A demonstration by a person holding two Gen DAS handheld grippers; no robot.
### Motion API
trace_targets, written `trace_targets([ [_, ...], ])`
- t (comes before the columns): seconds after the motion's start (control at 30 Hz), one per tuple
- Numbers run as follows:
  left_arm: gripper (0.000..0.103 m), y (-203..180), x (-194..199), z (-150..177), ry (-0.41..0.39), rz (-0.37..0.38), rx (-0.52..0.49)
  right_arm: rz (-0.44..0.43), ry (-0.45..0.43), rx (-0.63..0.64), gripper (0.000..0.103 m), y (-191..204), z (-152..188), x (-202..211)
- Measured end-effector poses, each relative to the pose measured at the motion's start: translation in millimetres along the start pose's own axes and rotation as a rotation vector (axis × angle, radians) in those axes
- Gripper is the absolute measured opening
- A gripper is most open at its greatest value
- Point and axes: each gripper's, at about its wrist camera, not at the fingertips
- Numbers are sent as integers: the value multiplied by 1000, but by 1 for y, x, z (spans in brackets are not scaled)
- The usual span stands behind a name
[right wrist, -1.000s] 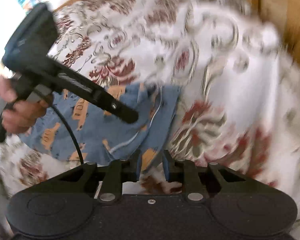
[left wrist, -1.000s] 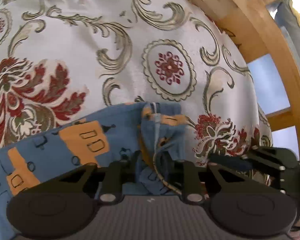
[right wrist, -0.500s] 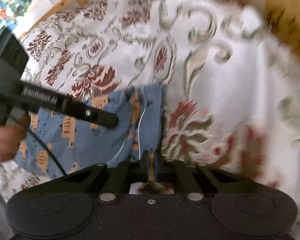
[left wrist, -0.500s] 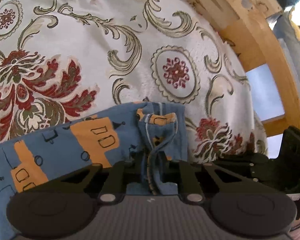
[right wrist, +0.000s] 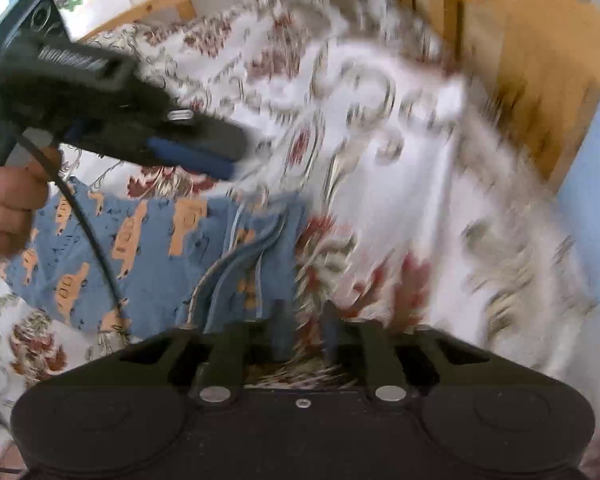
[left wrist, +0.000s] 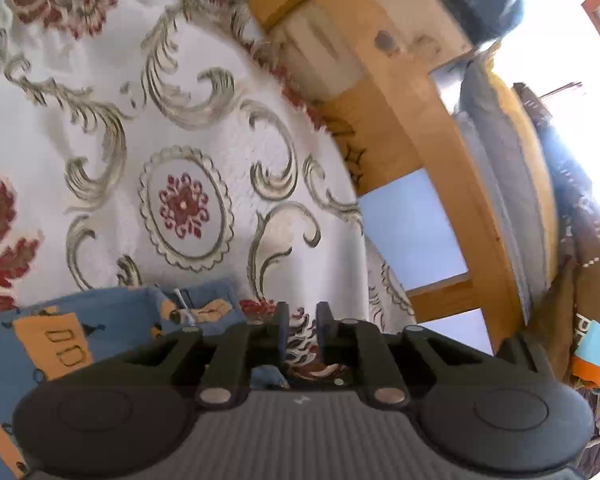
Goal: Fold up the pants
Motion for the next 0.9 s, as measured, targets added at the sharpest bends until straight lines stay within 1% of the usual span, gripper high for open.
trace_targets([
  [0.03, 35, 2, 10, 2, -20, -3, -14, -17, -25, 23, 57, 3, -6, 7],
  [0.07, 48, 5, 27, 6, -48, -23, -33, -45, -26, 14, 59, 5, -12, 8],
  [0.1, 56, 8, 45, 11, -79, -58, -55, -80, -15, -15, 59, 7, -20, 5],
  [0.13, 58, 11, 61, 16, -101, -96, -82, -133, 17, -48, 59, 10, -28, -4],
  [0.17, 61, 15, 79, 23, -114, -150, -114, -166, 48, -59, 57, 14, -32, -13],
  [0.2, 61, 19, 91, 29, -114, -208, -134, -171, 72, -62, 55, 18, -36, -22],
  [0.27, 61, 31, 116, 52, -98, -329, -160, -131, 136, -71, 40, 26, -41, -48],
  [0.3, 61, 39, 127, 65, -83, -376, -149, -114, 158, -91, 38, 26, -42, -56],
  [0.33, 61, 49, 137, 79, -68, -406, -124, -109, 189, -128, 37, 25, -43, -67],
  [0.37, 61, 59, 145, 93, -53, -428, -95, -113, 207, -155, 33, 25, -41, -72],
  [0.4, 61, 69, 153, 107, -38, -452, -67, -105, 205, -168, 28, 27, -39, -73],
  [0.43, 61, 77, 158, 120, -27, -476, -42, -79, 190, -153, 8, 30, -39, -74],
  [0.47, 61, 86, 164, 134, -14, -496, -21, -35, 157, -102, 3, 36, -40, -71],
  [0.53, 61, 103, 174, 159, 14, -551, 9, 52, 90, 10, 3, 48, -41, -63],
  [0.57, 61, 111, 178, 169, 19, -569, 24, 94, 57, 53, 3, 52, -42, -58],
  [0.6, 61, 118, 184, 177, 15, -570, 39, 131, 29, 78, 3, 54, -44, -53],
  [0.67, 61, 128, 196, 189, -17, -546, 62, 187, 2, 116, 3, 53, -47, -53],
  [0.7, 61, 129, 200, 191, -30, -536, 62, 199, 11, 126, 3, 51, -47, -62],
  [0.77, 61, 129, 203, 194, -37, -538, 38, 213, 51, 137, 9, 47, -43, -72],
  [0.8, 61, 128, 202, 195, -36, -542, 19, 225, 46, 157, 10, 48, -42, -73],
  [0.83, 61, 127, 201, 196, -34, -546, 0, 239, 36, 166, 15, 49, -42, -70],
  [0.87, 61, 126, 200, 198, -31, -554, -19, 267, 14, 154, 33, 52, -43, -64],
  [0.9, 61, 124, 200, 200, -25, -565, -36, 289, -19, 144, 43, 57, -43, -57],
])
Point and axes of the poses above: each gripper's, at about its wrist camera, not at the fingertips, and x roughly against the way its jaws point, y to its left, z to its underside, and after that the axes turned 14 degrees about -x, right-handed
